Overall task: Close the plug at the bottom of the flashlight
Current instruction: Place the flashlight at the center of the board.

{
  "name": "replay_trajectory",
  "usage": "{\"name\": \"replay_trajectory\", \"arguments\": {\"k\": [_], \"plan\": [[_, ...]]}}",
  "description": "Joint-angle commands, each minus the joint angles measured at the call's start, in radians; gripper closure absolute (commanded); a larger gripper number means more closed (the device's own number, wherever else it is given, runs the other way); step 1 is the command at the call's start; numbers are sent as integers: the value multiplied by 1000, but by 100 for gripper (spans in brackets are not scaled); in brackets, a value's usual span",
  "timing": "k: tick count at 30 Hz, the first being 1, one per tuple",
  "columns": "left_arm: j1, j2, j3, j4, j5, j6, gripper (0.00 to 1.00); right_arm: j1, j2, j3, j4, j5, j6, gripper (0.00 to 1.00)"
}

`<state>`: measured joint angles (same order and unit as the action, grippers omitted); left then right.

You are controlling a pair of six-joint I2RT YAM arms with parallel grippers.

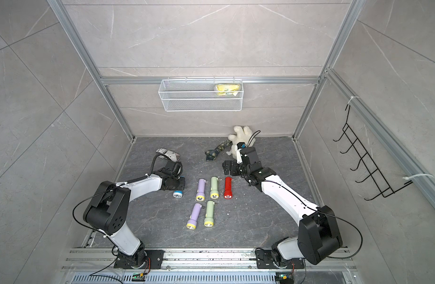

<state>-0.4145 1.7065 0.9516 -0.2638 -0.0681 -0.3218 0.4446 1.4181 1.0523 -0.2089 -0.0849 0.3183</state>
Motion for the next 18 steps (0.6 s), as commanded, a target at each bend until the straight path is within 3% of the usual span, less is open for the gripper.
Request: {"name": "replay_trajectory", "arguments": {"k": [1, 12, 15, 16, 18], "plan": [[4, 28, 15, 22, 21, -24, 84, 2, -22, -16, -13, 24, -2, 1], [7, 36, 43, -40, 22, -25, 60, 3, -3, -8, 2, -3, 12, 0], [7, 24, 73, -76, 33, -15, 50, 2, -1, -9, 6, -12, 14, 0], [8, 21, 83, -89, 37, -13, 40, 3, -1, -11, 8, -10, 15, 0], [7, 16, 111, -119, 50, -6, 36, 3, -6, -15, 8, -8, 13, 0]]}}
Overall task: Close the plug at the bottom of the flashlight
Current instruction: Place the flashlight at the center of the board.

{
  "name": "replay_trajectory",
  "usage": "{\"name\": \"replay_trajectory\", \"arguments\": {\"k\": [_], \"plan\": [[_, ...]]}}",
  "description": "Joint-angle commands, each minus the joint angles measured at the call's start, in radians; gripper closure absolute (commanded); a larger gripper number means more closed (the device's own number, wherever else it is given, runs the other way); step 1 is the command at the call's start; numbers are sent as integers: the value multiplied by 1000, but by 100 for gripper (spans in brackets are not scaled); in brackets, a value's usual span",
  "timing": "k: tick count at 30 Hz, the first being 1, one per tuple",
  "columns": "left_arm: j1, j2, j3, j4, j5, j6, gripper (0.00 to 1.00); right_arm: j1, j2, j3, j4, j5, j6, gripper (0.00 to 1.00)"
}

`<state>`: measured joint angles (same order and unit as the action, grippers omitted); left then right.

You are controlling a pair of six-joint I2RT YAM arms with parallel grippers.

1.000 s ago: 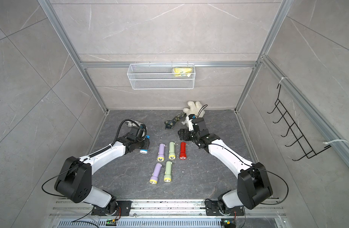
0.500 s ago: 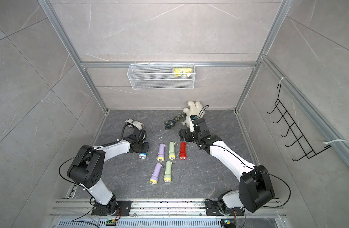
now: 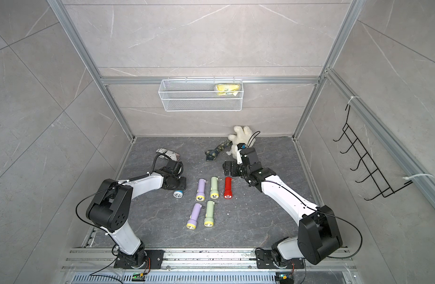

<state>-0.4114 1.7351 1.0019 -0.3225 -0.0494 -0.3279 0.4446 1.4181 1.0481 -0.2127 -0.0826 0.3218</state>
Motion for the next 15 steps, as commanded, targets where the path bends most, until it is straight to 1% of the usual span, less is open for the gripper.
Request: {"name": "replay_trajectory", "arguments": {"k": [1, 5, 9, 15], "plan": [[4, -12, 75, -73, 36, 3, 36, 3, -9, -14, 14, -8, 10, 0], [3, -27, 127, -131, 35, 6, 36, 2, -25, -29, 14, 2, 7, 0], [0, -64, 151, -163, 48, -7, 36, 2, -38, -47, 16, 14, 5, 0], [-48, -96, 192, -216, 45, -102, 37, 2, -46, -86, 50, 23, 11, 0]]}}
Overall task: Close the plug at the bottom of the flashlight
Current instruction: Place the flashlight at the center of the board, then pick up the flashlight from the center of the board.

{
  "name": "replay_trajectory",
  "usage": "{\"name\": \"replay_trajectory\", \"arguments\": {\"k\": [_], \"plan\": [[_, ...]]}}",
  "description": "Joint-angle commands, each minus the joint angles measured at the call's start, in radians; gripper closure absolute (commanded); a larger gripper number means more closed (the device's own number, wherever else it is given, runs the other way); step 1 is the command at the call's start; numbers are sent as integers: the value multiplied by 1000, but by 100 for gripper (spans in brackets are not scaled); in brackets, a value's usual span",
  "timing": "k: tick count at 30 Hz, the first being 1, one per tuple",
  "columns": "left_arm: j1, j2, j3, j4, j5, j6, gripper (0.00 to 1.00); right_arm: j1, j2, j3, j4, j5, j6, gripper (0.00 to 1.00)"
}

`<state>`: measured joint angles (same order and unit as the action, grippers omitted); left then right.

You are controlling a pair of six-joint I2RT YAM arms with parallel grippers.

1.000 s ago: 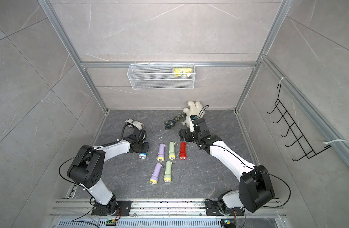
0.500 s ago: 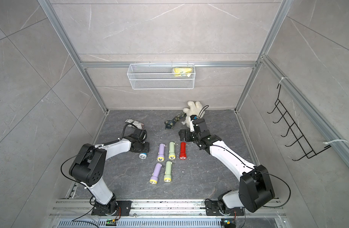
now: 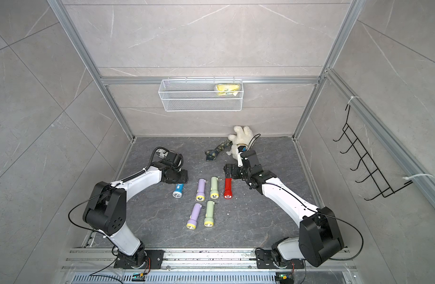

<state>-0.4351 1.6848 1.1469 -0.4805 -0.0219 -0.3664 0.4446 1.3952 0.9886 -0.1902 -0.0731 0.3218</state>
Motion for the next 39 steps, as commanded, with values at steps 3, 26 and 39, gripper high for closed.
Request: {"name": "replay_trajectory", "arguments": {"k": [3, 26, 39], "plan": [[-72, -31, 78, -80, 3, -101, 37, 1, -34, -55, 48, 12, 10, 0], [-307, 278, 329, -267, -179, -189, 37, -59, -99, -135, 57, -28, -1, 0], [-307, 354, 348, -247, -190, -150, 44, -60, -97, -130, 54, -34, -4, 0]]}}
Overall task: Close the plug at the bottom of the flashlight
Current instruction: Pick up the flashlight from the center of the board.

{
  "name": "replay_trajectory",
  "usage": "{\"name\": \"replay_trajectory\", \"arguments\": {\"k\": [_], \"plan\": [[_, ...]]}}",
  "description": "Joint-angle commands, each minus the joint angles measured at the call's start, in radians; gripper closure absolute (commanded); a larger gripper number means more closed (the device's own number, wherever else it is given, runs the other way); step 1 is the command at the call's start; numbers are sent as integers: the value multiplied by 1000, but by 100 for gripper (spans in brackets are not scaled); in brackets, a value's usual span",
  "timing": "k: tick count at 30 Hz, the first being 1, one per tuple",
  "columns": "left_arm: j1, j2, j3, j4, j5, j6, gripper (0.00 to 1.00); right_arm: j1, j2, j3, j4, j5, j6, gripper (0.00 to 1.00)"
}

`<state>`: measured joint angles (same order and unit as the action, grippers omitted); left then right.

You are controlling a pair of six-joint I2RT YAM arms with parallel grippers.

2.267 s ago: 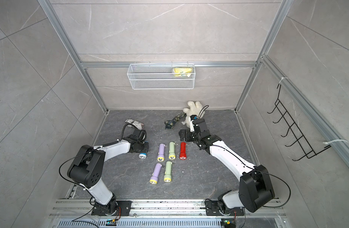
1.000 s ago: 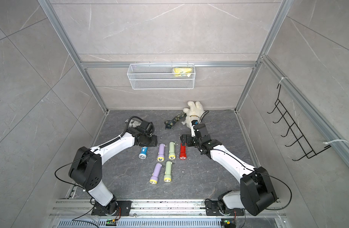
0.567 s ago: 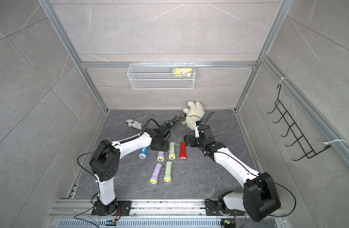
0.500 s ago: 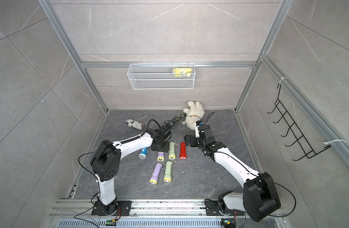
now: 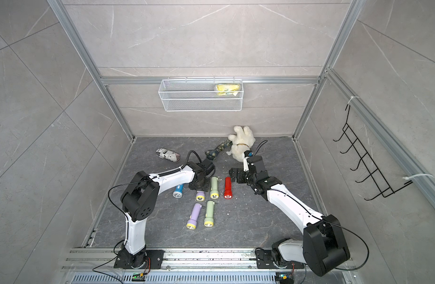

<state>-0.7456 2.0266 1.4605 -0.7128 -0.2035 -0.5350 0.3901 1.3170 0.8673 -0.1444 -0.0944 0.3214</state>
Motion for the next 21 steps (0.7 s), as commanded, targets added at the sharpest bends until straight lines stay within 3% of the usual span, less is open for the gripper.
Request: {"name": "replay_trajectory", "arguments": {"k": [1, 12, 15, 21], "plan": [[3, 16, 34, -14, -10, 22, 44, -5, -16, -7, 7, -13, -4, 0], [12, 56, 29, 11, 8, 42, 52, -6, -15, 5, -11, -10, -8, 0], [15, 51, 26, 12, 7, 53, 66, -6, -9, 11, -16, -8, -7, 0], [21, 15, 11, 10, -44, 92, 80, -6, -12, 11, -18, 13, -3, 0]]}}
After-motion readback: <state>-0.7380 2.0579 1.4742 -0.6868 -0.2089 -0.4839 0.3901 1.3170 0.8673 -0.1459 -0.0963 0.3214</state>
